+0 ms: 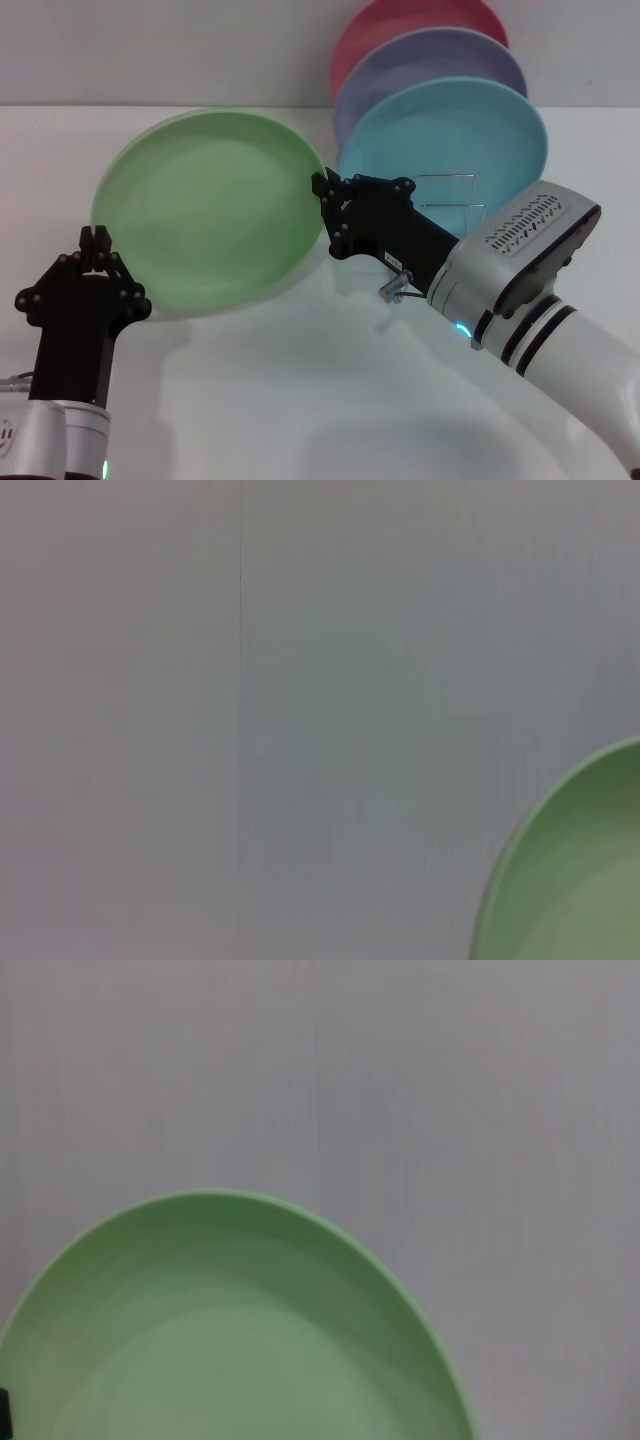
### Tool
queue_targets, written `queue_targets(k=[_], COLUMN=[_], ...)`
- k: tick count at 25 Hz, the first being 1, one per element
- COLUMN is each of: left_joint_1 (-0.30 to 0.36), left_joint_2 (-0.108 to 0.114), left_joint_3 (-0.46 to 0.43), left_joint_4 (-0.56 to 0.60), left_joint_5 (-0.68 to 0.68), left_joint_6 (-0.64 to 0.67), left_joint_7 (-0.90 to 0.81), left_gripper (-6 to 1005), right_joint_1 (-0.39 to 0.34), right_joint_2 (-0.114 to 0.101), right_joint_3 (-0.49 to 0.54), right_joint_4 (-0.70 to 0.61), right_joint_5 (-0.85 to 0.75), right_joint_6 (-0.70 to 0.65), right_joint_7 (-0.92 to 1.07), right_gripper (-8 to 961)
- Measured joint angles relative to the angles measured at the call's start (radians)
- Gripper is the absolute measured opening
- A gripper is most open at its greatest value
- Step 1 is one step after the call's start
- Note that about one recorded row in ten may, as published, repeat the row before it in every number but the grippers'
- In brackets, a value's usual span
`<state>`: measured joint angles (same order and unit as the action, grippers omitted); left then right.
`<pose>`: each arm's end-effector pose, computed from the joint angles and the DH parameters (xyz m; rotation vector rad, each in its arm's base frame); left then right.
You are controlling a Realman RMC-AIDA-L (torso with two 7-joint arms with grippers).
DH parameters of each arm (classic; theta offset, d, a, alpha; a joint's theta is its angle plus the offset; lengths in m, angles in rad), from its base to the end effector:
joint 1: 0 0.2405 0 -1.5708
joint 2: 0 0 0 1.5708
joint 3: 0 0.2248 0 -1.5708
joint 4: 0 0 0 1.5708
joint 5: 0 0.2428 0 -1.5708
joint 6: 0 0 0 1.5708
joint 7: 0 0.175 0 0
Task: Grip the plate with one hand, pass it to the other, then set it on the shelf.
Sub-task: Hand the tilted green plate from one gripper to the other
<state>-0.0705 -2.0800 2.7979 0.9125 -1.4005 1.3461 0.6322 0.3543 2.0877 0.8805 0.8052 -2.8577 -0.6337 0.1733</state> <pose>-0.2266 0.2560 -0.0903 -1.4493 -0.5597 -0.6427 0.1512 0.3598 -0.1385 -2.1625 0.4437 0.8085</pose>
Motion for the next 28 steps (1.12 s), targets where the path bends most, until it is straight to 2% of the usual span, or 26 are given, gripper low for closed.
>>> queue_targets(k=[28], left_joint_1=[0.000], left_joint_2=[0.006], left_joint_3=[-0.004], left_joint_4=[-0.011], left_joint_5=[0.010], left_joint_6=[-0.002], left_joint_7=[-0.048], left_gripper=[82], right_joint_1=[0.000], right_joint_2=[0.002], right_joint_3=[0.000], right_joint_4=[-0.003], right_joint_5=[0.000], right_joint_6=[-0.005], right_joint_7=[-0.003], right_gripper=[21])
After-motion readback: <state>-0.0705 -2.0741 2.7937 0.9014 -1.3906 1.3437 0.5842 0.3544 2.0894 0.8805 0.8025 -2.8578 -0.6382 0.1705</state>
